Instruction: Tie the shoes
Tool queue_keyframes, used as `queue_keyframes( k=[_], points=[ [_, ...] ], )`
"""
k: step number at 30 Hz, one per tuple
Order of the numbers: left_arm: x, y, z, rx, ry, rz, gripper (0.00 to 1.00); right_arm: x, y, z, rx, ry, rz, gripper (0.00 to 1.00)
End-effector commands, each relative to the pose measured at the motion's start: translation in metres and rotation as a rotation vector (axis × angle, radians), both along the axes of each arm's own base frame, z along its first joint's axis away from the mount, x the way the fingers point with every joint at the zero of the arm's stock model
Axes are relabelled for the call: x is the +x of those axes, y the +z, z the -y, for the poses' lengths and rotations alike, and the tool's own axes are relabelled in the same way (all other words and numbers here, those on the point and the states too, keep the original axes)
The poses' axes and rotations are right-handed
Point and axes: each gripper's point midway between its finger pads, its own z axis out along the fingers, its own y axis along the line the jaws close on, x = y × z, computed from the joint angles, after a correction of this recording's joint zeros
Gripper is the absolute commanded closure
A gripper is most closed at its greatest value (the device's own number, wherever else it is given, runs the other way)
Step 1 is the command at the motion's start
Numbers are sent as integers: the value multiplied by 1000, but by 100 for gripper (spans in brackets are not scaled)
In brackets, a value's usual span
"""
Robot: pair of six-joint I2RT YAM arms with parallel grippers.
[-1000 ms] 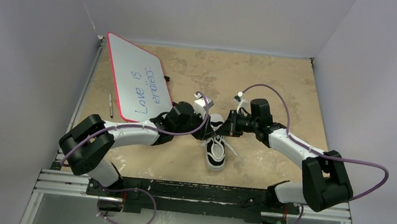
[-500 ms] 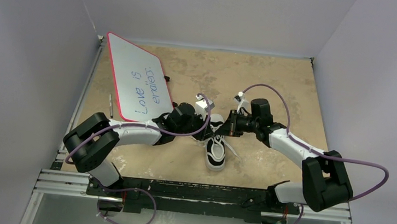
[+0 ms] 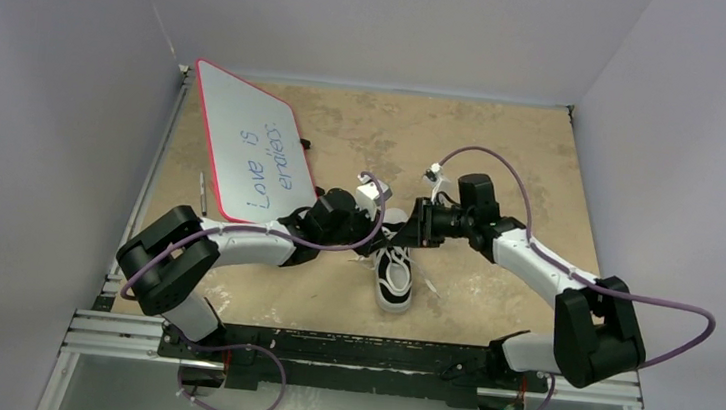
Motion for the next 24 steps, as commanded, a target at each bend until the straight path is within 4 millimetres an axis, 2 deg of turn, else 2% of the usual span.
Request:
queue_keyframes(
  k=[1, 4, 6, 10, 12, 16, 19, 24],
  points=[
    [4, 16, 3, -37, -22, 74, 100, 6, 23, 9, 20, 68, 107, 65],
    [4, 16, 3, -36, -24, 82, 100, 17, 23, 21, -10, 88, 198, 67],
    [3, 15, 2, -31, -30, 87, 100, 31, 24, 26, -74, 123, 310, 73],
    [3, 15, 3, -35, -44, 102, 100, 42, 23, 22, -84, 217, 422, 87],
    [3, 16, 3, -36, -49, 109, 100, 44, 20, 20, -77, 244, 434, 88],
    [3, 14, 3, -25, -53, 109, 100, 42, 16, 8, -64, 294, 443, 90],
    [3, 13, 2, -22, -45, 99, 100, 39, 5, 6, -83, 303, 406, 97],
    [2, 14, 2, -26, -44, 94, 100, 28, 4, -1, -51, 327, 403, 100]
  ],
)
